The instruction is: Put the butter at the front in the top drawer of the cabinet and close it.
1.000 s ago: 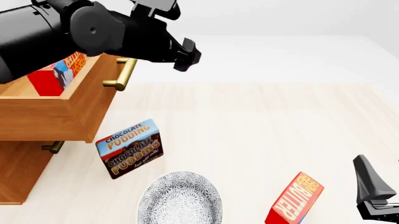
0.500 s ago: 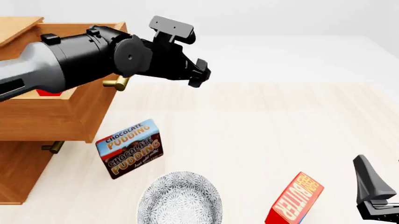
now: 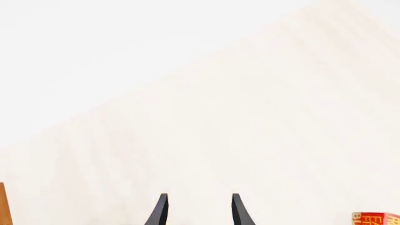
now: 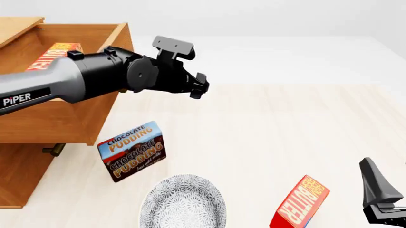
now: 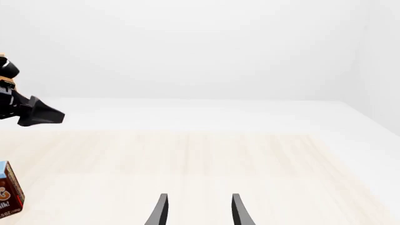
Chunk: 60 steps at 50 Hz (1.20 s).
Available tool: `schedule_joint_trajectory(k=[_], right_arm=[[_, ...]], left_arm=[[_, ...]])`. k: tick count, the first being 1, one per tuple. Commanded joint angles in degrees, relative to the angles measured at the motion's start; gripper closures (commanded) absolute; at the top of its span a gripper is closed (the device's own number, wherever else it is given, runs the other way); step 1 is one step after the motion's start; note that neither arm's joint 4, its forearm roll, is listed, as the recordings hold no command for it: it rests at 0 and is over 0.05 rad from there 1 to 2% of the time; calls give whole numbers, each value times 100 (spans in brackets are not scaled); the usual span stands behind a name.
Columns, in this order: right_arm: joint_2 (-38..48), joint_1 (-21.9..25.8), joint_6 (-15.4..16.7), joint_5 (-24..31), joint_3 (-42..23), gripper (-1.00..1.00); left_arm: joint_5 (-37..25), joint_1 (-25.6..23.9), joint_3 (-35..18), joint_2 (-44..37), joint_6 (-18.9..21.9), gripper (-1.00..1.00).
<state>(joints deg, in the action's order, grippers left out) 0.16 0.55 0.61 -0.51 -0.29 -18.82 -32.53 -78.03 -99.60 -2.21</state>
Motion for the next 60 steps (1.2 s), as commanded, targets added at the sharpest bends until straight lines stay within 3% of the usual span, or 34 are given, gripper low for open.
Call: schedule_joint_trajectory(k=[1,60], right_arm=[[-7,-4,-3,1,4,-100],[-7,-4,-2,2,4,-100]], left_arm=[[175,168,156,-52,-87,-100],[569,1514,975,480,110,-100]])
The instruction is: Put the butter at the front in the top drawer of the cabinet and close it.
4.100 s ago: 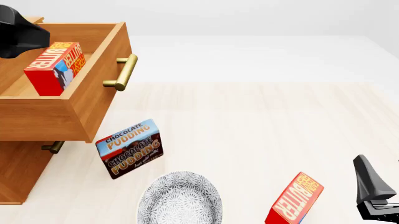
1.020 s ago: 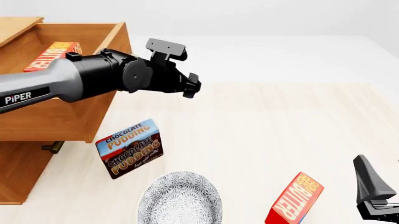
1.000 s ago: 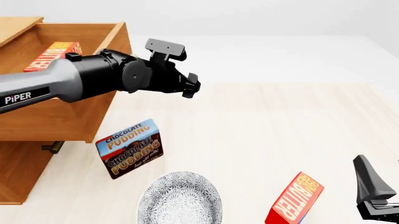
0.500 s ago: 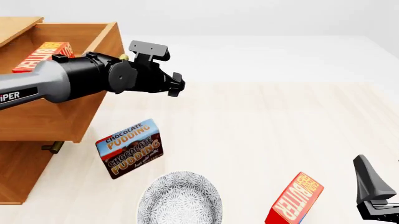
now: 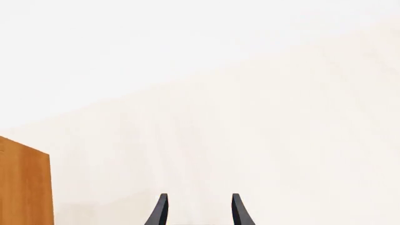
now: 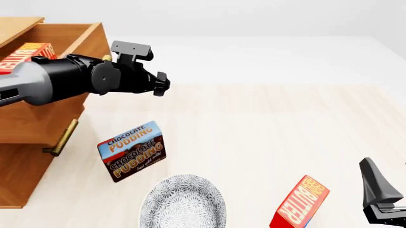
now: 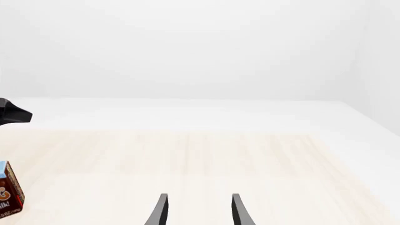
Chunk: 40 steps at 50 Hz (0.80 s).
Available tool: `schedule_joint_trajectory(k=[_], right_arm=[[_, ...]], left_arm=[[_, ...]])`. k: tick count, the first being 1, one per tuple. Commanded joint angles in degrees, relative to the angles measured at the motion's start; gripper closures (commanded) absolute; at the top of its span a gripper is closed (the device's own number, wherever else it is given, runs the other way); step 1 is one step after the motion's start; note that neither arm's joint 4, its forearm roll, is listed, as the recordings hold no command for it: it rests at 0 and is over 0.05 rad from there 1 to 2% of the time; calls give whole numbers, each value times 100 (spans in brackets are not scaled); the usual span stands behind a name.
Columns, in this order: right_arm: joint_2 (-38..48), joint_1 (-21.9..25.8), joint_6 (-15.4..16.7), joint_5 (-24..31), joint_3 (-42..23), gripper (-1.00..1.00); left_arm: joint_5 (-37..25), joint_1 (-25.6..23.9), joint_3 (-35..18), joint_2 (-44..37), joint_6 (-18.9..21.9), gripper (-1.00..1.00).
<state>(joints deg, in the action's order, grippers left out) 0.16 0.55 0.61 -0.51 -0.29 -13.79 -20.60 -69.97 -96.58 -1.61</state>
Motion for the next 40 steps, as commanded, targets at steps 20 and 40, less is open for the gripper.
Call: schedule_joint_trajectory(k=[20,40], right_arm=[[-7,-4,-4,2,4,-100],[-7,-3,-2,3,4,-100]], left_arm=[[228,690,486,395,-49,-100],[380,1291,822,661,25,-100]])
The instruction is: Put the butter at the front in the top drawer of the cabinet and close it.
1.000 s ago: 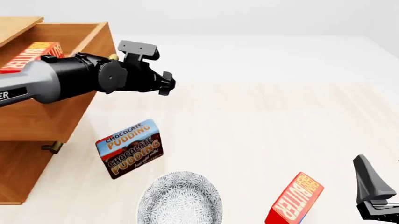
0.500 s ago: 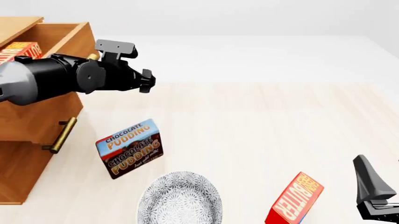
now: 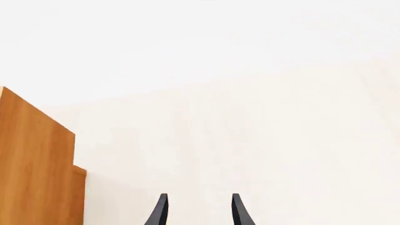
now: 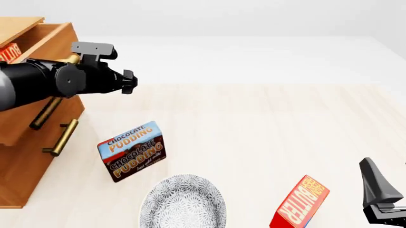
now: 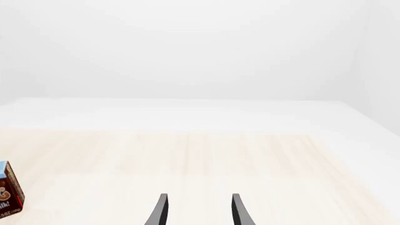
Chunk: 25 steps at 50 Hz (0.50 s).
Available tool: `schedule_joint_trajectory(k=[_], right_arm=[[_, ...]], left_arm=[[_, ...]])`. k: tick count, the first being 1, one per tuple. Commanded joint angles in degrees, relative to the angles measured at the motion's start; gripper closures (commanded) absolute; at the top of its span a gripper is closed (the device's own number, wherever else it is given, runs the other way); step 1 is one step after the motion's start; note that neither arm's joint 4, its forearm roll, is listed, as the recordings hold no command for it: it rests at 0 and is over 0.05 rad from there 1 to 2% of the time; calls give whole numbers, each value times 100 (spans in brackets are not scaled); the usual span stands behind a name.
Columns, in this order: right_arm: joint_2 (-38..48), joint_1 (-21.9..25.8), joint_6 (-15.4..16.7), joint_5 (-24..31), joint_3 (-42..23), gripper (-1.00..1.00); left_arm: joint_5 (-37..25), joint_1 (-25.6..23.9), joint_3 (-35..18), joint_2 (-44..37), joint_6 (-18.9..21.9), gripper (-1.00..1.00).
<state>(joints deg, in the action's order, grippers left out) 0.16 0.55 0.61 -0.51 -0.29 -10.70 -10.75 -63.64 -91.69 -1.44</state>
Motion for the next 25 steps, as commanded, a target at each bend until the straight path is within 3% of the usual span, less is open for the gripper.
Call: schedule_joint_trajectory(k=[1,25], right_arm=[[-7,-4,-2,2,4,-100],[-7,-4,-4,3,4,-100]], left_arm=[[65,308,195,181,-3,-100],[67,861,482,687,73,-100]])
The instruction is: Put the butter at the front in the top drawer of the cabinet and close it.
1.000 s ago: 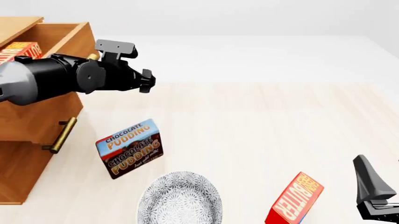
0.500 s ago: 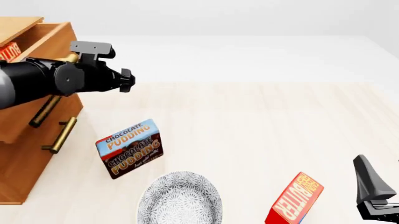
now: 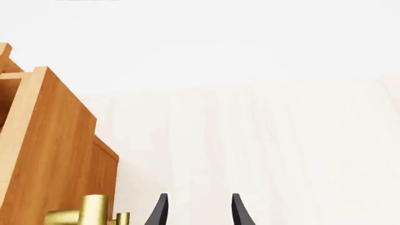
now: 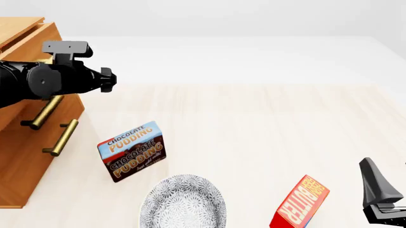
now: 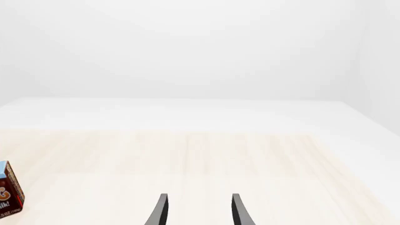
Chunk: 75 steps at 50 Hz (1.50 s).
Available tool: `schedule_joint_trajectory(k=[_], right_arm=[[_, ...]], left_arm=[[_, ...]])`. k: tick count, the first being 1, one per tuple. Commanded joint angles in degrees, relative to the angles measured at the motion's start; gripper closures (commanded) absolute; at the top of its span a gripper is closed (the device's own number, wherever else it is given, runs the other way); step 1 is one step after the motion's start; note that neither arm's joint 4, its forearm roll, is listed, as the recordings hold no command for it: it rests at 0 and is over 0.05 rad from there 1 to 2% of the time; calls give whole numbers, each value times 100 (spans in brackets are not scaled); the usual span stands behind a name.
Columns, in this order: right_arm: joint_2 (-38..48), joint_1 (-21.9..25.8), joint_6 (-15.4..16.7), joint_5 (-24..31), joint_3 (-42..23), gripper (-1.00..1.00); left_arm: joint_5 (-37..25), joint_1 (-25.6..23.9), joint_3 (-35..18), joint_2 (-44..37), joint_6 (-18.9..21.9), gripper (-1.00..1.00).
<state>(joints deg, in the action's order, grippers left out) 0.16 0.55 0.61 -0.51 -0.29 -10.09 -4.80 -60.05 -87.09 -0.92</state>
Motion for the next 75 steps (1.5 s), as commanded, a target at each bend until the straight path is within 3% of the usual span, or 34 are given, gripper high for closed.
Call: schedule_joint_trajectory(k=[1,43,53,75], right_arm=[[-7,-4,-3,1,4,-100],[-7,-4,-3,2,4,-100],[-7,-4,-2,1,4,-100],[-7,-5,-2,1,4,-100]], left_arm=[[1,290,121,225,36,-100],[171,1151,540,440,-149,-100],[77,716,529,565,-243,-100],[-805,-64,356,1300,40,-100]])
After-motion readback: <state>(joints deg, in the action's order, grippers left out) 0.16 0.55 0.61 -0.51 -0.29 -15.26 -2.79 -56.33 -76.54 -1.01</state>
